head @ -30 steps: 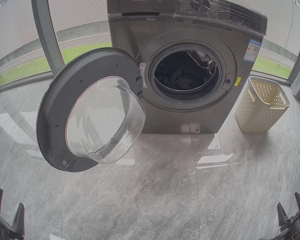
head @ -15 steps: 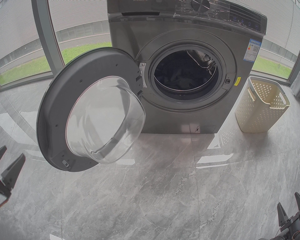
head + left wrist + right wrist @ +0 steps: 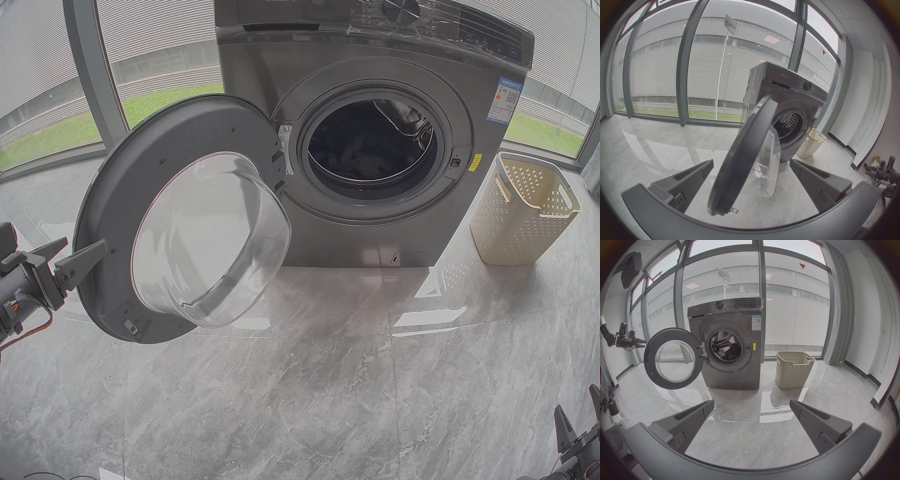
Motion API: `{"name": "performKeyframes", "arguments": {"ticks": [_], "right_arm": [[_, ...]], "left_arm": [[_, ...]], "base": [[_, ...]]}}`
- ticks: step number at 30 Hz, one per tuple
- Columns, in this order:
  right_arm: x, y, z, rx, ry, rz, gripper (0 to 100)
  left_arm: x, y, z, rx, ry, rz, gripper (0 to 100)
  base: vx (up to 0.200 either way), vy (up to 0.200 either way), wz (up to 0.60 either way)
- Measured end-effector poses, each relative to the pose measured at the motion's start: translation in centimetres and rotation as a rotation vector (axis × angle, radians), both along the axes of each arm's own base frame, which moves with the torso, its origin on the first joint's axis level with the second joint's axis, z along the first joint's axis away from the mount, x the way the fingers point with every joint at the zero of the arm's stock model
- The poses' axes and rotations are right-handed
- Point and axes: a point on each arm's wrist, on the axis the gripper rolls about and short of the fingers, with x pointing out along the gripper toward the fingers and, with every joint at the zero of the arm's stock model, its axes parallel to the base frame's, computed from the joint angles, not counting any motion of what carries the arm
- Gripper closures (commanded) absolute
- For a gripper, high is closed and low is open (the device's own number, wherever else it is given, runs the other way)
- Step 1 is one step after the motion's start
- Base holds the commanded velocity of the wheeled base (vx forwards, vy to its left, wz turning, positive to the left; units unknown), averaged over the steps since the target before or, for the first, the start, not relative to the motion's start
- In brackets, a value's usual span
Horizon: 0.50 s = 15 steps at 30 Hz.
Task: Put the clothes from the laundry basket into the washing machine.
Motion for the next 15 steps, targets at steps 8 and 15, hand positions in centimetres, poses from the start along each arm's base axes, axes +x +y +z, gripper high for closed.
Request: {"name": "performKeyframes", "arguments": {"ticks": [8,15], "right_arm": [[0.0,0.0,0.0,0.000,0.000,0.000,0],[0.0,0.0,0.0,-0.001,0.001,0.000,0]], "left_arm": [[0.8,-1.0,-1.0,0.003,0.050,-0.107,0],[-1.6,-3.7,-1.4,-0.005,0.041,-0.330,0]], "base": [[0.000,0.000,0.00],[0.000,0.000,0.00]]}}
